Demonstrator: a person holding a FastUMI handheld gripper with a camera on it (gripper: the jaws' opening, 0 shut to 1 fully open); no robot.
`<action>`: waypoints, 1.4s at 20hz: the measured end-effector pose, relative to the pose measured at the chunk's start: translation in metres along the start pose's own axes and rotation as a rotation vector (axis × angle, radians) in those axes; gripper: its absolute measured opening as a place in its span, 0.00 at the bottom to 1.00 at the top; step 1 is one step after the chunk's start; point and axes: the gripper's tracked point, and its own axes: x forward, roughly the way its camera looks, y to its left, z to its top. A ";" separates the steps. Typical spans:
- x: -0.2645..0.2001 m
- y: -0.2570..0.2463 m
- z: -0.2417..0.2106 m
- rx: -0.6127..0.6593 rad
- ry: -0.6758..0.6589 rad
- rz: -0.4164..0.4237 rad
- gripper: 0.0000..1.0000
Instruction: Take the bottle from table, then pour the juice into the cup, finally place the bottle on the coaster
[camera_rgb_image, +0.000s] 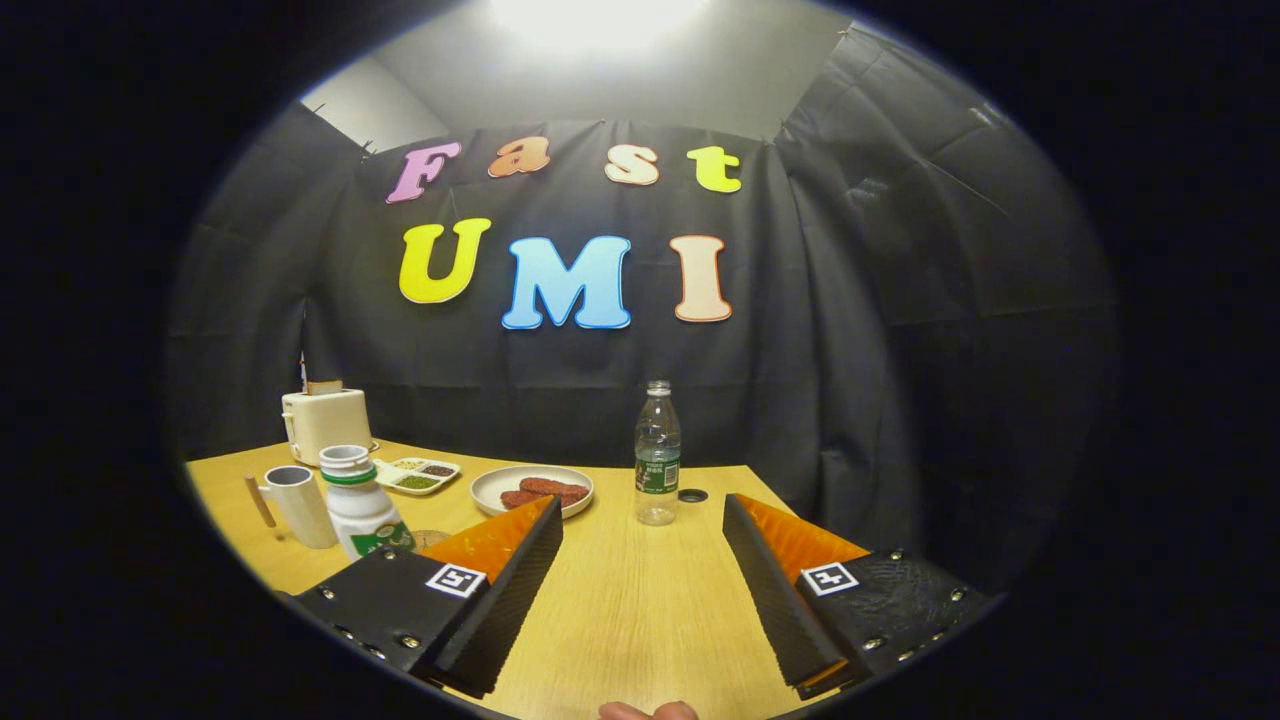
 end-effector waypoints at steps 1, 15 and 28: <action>-0.007 0.004 0.001 0.004 0.001 0.003 0.99; -0.051 0.119 -0.024 -0.004 0.005 0.144 0.99; -0.017 0.155 -0.054 0.056 0.033 0.086 0.99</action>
